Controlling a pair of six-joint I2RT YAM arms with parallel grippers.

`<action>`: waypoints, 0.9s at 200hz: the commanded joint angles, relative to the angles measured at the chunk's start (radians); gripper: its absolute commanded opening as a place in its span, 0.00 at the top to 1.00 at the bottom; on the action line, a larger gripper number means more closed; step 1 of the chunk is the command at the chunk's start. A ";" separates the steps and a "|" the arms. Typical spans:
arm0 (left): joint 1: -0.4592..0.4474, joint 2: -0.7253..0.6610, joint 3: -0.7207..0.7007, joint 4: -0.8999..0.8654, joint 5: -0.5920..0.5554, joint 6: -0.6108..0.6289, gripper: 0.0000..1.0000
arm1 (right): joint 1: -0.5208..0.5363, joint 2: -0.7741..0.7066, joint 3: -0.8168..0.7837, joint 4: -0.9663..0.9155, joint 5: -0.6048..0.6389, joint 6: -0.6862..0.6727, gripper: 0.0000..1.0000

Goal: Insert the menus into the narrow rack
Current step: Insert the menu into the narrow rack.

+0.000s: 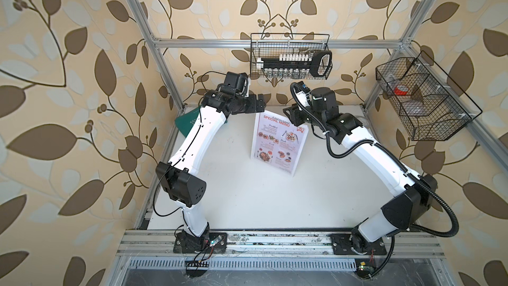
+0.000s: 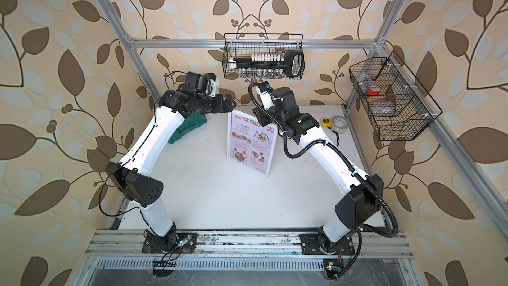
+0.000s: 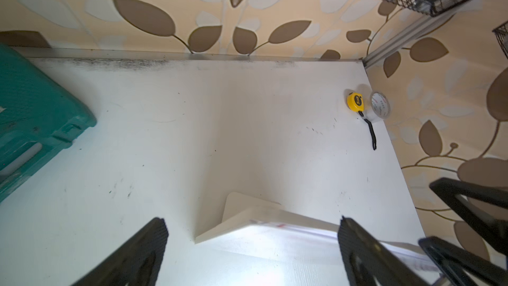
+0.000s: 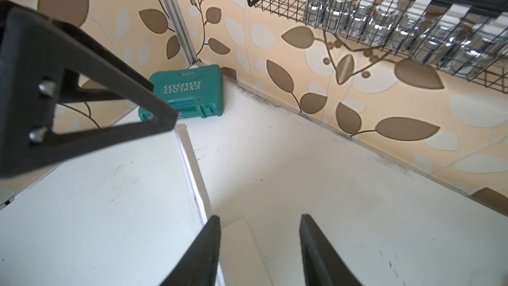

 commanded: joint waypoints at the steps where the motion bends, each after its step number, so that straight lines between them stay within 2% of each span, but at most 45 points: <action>1: 0.014 -0.078 -0.054 0.054 0.026 -0.015 0.01 | 0.007 0.006 0.026 -0.047 0.040 -0.004 0.52; 40: 0.021 -0.097 -0.107 0.074 0.035 -0.025 0.01 | 0.019 0.027 0.020 -0.076 0.032 -0.007 0.52; 115: 0.021 -0.104 -0.110 0.079 0.037 -0.021 0.01 | 0.025 0.048 0.087 -0.120 0.034 -0.014 0.52; 180: 0.058 -0.120 -0.136 0.092 0.053 -0.019 0.01 | 0.025 0.063 0.051 -0.113 0.032 -0.020 0.52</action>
